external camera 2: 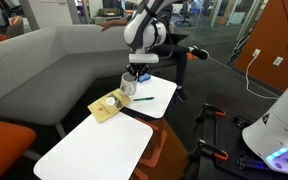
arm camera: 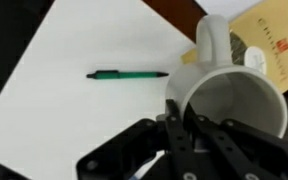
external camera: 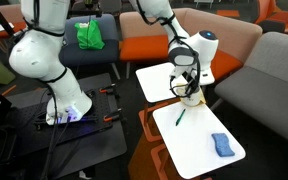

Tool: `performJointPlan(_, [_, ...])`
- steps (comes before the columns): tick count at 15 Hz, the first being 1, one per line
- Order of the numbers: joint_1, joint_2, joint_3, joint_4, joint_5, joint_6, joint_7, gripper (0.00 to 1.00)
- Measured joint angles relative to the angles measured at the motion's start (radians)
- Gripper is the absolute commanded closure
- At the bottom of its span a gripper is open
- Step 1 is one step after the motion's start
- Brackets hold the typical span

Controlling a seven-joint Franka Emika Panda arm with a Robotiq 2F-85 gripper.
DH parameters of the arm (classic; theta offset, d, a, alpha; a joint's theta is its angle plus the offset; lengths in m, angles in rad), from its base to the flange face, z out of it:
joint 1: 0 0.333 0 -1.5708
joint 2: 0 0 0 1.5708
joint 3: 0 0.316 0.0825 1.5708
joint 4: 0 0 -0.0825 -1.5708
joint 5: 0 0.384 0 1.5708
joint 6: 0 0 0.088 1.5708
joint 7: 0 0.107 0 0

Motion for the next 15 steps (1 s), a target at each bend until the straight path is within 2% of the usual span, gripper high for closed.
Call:
performJointPlan(3, [-0.023,-0.059,-0.079,-0.069,-0.002,0.000,0.079,0.98])
performJointPlan(7, [-0.015,-0.060,-0.153,-0.109,-0.006,0.000,0.252,0.98])
performJointPlan(11, [-0.029,-0.030,-0.167,-0.109,0.039,0.023,0.394,0.98])
performJointPlan(15, [-0.081,0.029,-0.165,-0.071,0.112,0.033,0.443,0.98])
